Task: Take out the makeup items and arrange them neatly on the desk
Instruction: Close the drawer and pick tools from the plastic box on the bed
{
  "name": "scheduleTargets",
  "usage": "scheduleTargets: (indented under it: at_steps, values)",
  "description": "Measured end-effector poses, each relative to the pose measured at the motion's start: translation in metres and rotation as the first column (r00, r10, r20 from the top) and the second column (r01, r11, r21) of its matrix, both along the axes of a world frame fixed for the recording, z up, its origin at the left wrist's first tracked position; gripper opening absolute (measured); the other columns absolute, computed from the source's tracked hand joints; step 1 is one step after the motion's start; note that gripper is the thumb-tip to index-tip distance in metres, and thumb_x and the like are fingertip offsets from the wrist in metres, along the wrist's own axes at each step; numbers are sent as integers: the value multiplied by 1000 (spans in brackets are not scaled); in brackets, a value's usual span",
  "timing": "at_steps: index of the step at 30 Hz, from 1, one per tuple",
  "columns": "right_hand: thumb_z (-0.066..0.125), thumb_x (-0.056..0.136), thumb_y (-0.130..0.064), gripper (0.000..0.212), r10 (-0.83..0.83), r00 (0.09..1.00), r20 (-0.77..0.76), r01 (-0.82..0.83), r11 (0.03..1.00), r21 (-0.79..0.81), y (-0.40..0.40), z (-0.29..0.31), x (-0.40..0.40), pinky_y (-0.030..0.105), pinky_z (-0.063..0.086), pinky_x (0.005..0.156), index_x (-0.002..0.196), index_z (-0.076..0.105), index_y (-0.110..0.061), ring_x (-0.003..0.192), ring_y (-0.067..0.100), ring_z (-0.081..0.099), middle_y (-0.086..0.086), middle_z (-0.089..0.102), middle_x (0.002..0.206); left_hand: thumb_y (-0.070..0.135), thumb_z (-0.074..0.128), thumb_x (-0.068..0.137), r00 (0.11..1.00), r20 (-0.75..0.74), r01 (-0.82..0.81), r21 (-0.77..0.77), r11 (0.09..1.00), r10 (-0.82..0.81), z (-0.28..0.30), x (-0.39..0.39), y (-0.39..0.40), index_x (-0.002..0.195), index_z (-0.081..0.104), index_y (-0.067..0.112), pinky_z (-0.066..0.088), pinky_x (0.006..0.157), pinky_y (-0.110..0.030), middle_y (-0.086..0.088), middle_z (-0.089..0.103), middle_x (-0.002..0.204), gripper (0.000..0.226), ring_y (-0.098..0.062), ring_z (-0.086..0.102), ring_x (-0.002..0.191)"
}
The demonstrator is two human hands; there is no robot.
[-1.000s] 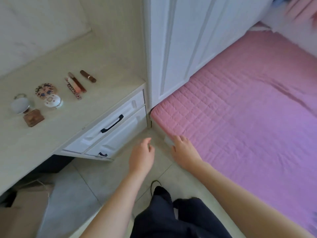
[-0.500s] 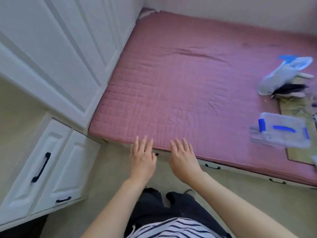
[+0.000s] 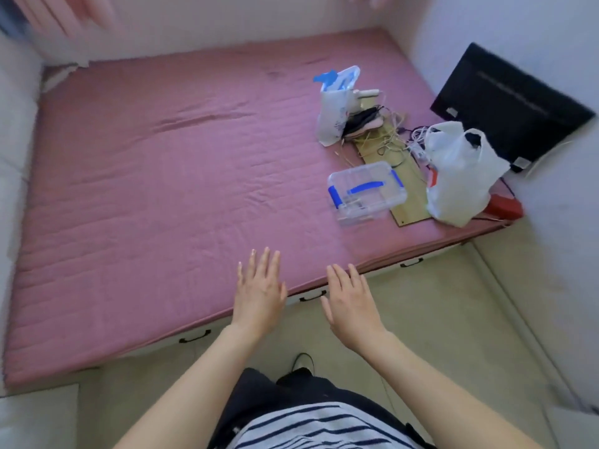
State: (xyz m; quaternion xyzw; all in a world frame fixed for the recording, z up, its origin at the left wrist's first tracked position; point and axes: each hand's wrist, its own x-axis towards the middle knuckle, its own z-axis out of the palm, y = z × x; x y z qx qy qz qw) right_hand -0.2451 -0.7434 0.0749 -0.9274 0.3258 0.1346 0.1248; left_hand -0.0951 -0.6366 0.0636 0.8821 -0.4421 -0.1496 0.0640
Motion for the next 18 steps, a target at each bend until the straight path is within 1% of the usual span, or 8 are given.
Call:
scheduleTargets:
  at_steps: [6,8,12,14,18]
  values:
    - [32,100,-40,64,-218,976,-4,218,976,19,-56,-6,-58,47,12,119,152,10,-9,147,30,7,7,16,158,36,30,99,988,-35,156,78,985,-154,-4,-42,-75,152,3,18,-3,117,-53,-2,4,161,62,-28,-6,147]
    - [33,100,-39,64,-280,960,1,280,960,22,-72,-8,-71,47,13,119,152,10,-9,146,30,7,7,17,158,36,30,99,980,-55,198,93,976,-193,-6,-52,-94,152,4,19,-3,117,-54,-1,3,161,62,-29,-9,147]
    - [33,100,-37,63,-379,925,1,378,924,53,-107,-13,-90,48,13,118,152,10,-9,147,31,6,8,18,158,38,31,99,952,-34,305,127,944,-304,-14,-59,-127,152,7,19,-2,117,-55,-1,2,161,62,-31,-13,146]
    - [34,100,-37,63,-415,910,7,413,908,64,-128,-15,-95,48,13,118,152,11,-9,146,31,7,9,19,157,39,32,98,947,-30,321,145,936,-320,-19,-58,-146,152,8,19,-2,116,-55,-1,3,161,62,-32,-14,146]
    - [35,100,-36,62,-456,890,2,455,889,57,-175,-17,-101,46,16,117,151,13,-9,146,32,9,8,22,156,37,34,98,949,-78,315,166,934,-306,-27,-55,-191,152,7,17,-4,116,-55,-3,2,161,64,-32,-16,145]
